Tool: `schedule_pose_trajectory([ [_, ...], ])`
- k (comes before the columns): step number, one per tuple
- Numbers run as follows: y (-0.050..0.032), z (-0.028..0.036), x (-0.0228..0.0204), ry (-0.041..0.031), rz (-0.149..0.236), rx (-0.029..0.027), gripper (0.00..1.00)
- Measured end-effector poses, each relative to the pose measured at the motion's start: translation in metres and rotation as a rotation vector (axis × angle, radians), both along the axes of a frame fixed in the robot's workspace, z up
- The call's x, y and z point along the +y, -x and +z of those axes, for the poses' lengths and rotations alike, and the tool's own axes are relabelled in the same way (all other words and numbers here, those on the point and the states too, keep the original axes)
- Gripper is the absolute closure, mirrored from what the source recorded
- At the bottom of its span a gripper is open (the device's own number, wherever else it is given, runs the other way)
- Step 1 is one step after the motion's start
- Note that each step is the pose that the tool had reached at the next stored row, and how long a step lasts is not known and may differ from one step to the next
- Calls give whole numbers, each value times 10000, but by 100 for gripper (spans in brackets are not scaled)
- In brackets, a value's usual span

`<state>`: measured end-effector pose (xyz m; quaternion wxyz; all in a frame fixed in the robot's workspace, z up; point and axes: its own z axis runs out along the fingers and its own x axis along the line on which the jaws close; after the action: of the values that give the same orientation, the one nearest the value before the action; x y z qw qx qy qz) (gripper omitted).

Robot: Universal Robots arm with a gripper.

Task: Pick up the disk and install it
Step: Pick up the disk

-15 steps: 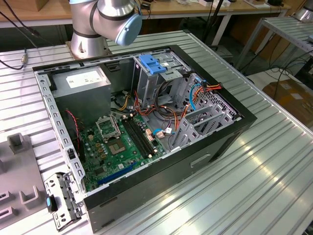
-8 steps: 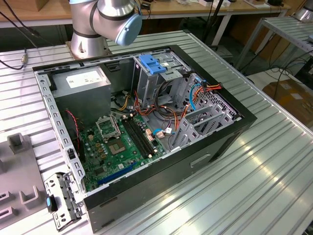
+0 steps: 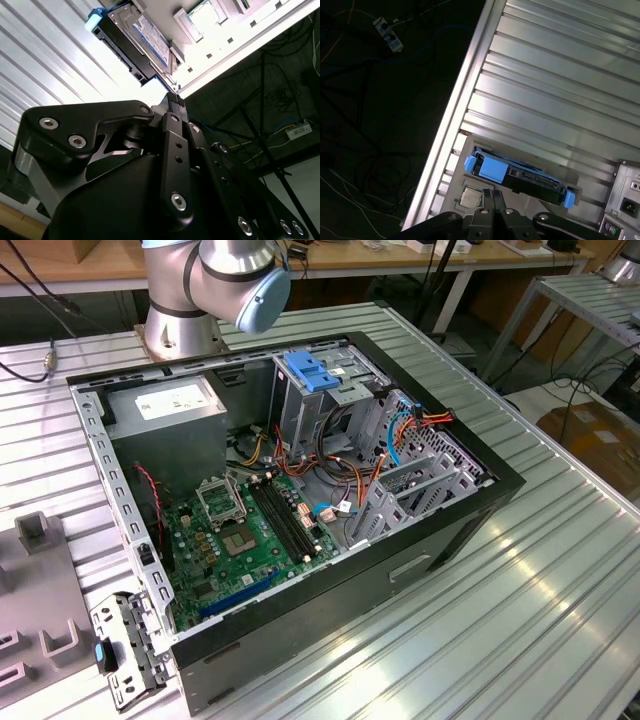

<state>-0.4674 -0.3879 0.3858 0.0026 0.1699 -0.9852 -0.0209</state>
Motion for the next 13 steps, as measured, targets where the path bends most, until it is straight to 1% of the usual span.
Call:
schedule_pose_trajectory([
  [8, 0, 0, 0, 0, 62, 0, 89],
  [12, 0, 0, 0, 0, 391, 0, 89],
  [13, 0, 0, 0, 0, 554, 0, 89],
])
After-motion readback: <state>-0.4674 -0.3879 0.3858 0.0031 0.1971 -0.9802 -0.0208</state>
